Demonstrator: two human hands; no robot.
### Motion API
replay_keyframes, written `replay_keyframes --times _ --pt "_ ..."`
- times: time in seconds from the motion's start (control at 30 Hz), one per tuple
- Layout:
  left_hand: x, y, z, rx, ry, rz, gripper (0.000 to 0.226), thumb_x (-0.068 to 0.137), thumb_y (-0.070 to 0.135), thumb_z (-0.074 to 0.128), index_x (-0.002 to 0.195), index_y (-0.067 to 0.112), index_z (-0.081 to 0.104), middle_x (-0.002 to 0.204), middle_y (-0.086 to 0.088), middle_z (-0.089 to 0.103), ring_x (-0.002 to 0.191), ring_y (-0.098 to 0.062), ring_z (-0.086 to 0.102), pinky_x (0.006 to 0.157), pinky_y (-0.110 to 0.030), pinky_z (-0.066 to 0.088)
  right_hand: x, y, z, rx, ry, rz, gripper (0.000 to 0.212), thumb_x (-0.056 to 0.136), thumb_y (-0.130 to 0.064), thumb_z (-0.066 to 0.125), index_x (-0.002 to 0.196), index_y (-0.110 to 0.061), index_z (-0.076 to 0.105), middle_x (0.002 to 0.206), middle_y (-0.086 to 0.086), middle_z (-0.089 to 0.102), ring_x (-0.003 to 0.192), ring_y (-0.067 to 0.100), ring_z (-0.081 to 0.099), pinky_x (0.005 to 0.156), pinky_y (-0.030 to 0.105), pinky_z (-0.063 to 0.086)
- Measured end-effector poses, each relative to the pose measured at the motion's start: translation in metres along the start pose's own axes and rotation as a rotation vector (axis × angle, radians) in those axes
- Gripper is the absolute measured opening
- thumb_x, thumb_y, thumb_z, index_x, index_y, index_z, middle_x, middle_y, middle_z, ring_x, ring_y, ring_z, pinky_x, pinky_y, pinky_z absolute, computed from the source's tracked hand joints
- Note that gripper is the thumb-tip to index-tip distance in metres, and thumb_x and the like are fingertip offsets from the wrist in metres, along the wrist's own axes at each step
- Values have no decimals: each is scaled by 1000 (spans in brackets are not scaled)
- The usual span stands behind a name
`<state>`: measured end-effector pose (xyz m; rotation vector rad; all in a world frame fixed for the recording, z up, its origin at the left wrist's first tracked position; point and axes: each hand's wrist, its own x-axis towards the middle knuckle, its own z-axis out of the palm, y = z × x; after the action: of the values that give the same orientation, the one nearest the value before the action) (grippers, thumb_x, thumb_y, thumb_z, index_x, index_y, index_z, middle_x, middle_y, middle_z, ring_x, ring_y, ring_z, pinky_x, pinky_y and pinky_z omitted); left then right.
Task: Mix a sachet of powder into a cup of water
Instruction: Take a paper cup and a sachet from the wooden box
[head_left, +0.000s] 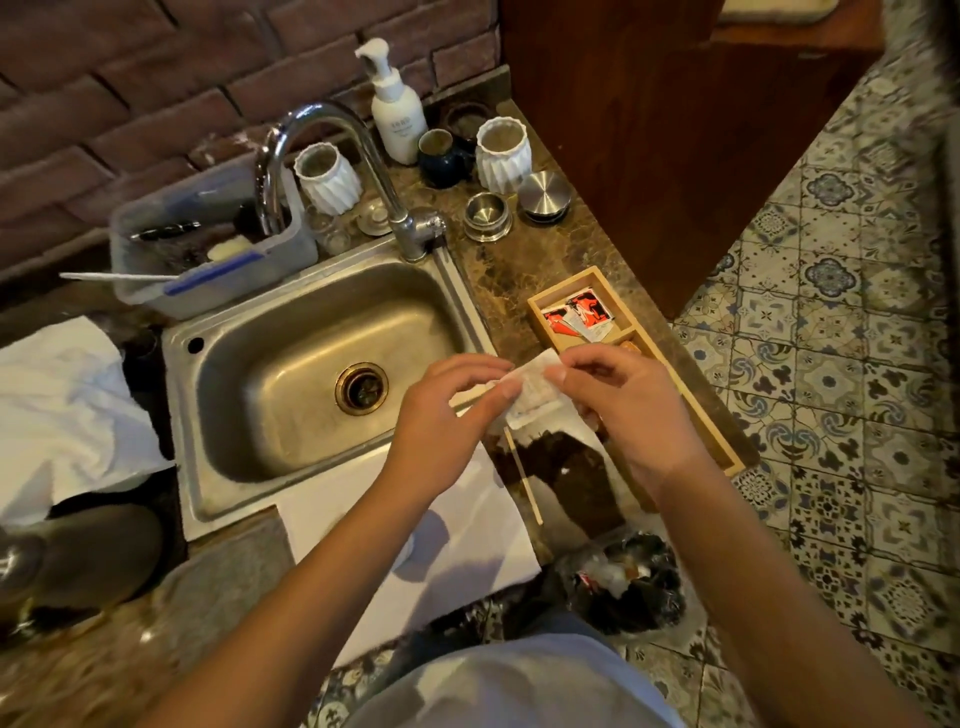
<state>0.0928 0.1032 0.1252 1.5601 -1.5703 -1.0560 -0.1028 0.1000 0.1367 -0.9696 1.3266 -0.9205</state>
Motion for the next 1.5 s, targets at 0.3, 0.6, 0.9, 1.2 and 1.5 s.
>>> replay_keyframes --times 0.3,0.6,0.9,1.2,1.5 --pt "-66 11 -17 -750 -6 -529 20 81 32 71 92 20 81 99 -4 79 94 -16 71 81 -28 52 -26 1 25 119 -224 18 24 104 -17 54 108 -23 78 90 11 72 67 9 62 57 19 45" --pt "-116 -12 -13 -1066 -162 -695 30 82 25 69 102 4 77 96 -12 75 92 -23 66 68 -29 56 -59 12 31 -236 -392 -120 30 93 9 62 97 -17 77 75 -10 76 48 2 53 43 15 41" --pt "-152 -40 -22 -472 -70 -324 26 102 32 55 115 24 75 119 5 73 110 -10 67 91 -27 55 -95 53 35 -277 -243 16 23 89 -6 74 91 -28 81 71 5 74 59 18 59 58 32 49" --pt "-171 -80 8 -165 -125 -269 16 94 36 68 102 23 75 104 8 69 91 -3 66 77 -19 52 -109 103 20 -316 -209 163 16 91 -26 75 91 -10 78 64 3 62 58 20 50 55 31 41" --pt "-158 -136 42 -192 -6 -507 8 92 20 72 86 20 78 84 6 74 71 6 64 66 -7 45 -55 139 32 -483 -225 318 23 88 -28 79 84 -5 78 57 1 61 46 9 47 45 21 40"
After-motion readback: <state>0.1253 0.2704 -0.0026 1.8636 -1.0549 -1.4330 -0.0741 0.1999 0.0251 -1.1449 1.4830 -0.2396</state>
